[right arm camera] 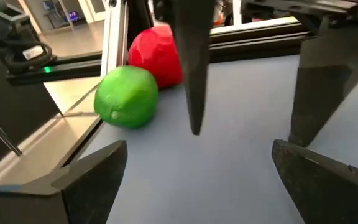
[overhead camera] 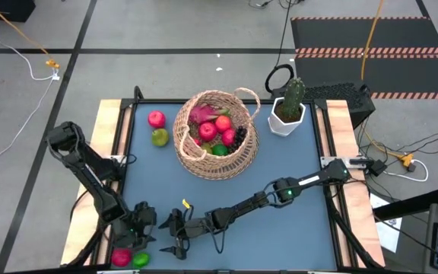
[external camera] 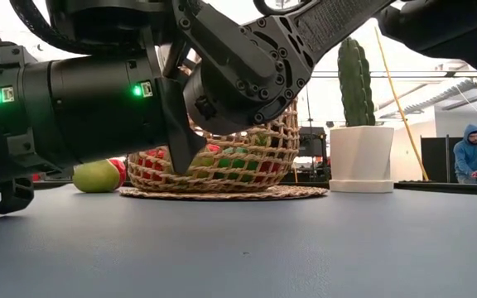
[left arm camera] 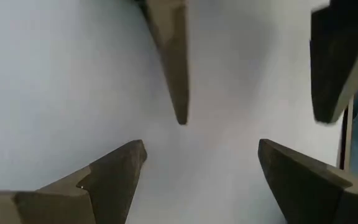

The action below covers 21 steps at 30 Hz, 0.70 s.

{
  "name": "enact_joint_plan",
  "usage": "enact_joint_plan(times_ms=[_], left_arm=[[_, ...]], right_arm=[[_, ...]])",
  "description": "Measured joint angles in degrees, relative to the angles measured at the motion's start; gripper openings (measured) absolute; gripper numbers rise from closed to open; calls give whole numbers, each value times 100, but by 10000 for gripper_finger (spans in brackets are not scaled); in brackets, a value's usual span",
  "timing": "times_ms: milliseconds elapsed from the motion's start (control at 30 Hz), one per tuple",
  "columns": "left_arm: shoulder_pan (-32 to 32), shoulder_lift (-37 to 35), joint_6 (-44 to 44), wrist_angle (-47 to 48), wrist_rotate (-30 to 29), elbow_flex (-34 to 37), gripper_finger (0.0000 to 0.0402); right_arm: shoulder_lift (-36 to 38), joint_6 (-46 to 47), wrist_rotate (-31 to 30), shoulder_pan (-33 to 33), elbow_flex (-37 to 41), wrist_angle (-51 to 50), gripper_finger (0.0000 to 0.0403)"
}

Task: Build produce basket
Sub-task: Put the lime into the brown basket

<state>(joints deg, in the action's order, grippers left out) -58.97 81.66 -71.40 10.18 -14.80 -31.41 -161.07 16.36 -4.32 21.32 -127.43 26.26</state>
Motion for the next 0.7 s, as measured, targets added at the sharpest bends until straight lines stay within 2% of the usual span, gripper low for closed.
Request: enact_joint_plan(times_ms=[167, 300, 433, 567, 700], left_arm=[[212, 11, 109, 164, 460, -336, 324], [180, 7, 632, 391, 509, -1025, 324], [-93, 104, 993, 699, 517, -1724, 324], [-436, 474, 1277, 1073, 523, -2306, 323], [-751, 1131, 1410, 1442, 519, -2897, 323]], right_arm=[[-9, -408, 55, 0, 6, -3, 393], [-15, -867, 464, -7, 10, 0, 393], [-15, -984, 459, 11, 13, 1, 393], [-15, -1108, 509, 15, 13, 4, 393], [-15, -1398, 760, 66, 13, 9, 393]])
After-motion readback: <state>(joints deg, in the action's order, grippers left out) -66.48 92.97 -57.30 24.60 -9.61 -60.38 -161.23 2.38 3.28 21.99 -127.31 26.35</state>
